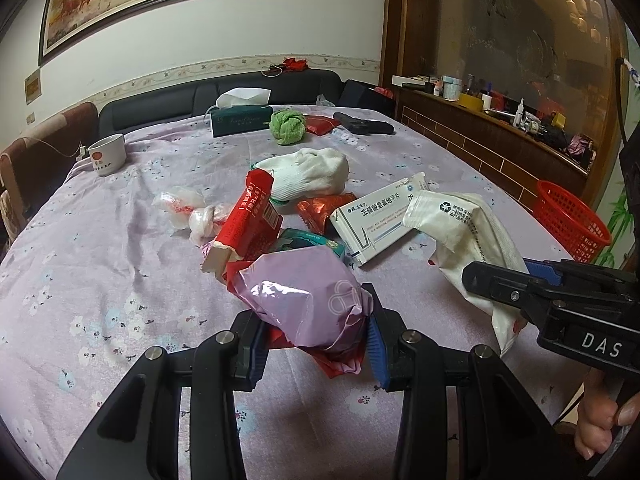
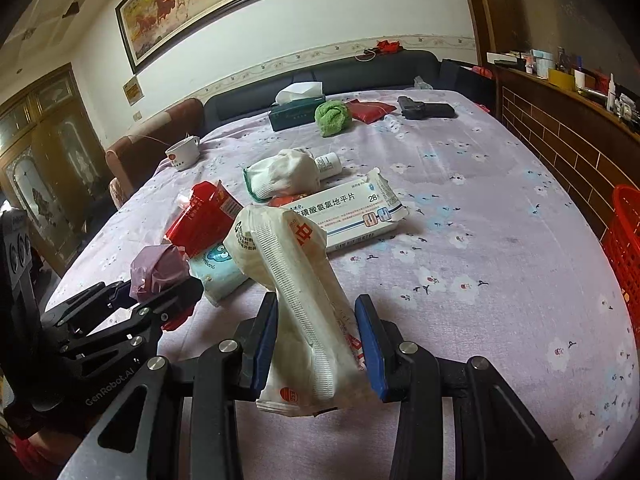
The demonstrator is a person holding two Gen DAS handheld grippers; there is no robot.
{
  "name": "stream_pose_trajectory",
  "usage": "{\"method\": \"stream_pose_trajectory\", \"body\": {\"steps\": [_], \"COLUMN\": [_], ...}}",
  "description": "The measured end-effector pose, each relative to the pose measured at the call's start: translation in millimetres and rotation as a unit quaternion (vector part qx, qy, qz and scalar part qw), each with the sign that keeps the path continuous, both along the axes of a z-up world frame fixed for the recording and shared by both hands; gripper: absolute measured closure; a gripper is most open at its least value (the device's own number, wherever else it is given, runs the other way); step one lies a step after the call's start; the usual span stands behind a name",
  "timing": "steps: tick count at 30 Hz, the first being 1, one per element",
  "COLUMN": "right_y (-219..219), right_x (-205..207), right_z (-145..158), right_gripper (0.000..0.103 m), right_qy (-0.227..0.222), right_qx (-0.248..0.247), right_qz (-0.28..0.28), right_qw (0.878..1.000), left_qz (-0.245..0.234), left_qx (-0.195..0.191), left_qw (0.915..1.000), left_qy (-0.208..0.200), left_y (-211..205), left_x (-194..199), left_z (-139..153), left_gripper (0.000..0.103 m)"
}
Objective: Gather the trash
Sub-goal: 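Lift the pink bundle and white cloth bag off the table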
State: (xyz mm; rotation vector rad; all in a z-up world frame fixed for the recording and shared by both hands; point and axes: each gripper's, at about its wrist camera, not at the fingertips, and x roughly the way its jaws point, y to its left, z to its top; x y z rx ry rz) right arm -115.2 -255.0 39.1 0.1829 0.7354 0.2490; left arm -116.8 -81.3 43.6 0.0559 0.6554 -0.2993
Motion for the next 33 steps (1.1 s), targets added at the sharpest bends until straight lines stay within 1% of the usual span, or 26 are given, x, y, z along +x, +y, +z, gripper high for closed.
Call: {"method": "stream_pose_trajectory", "body": {"steps": [33], "right_y": [-6.2], "right_x": [-1.5], "right_z": [1.4], "right_gripper": [0.061], "right_qy": [0.002], "right_qx": [0.004], "right_qz": [-0.002], "right_qw": [1.000], "left_qz": [-0.003], "left_qx": [0.002], "left_qw": [1.0000], "left_qy": [0.002], "left_y": [-2.3], "left_x": [-1.4], "left_z": [-1.8], "left_gripper": [0.063]}}
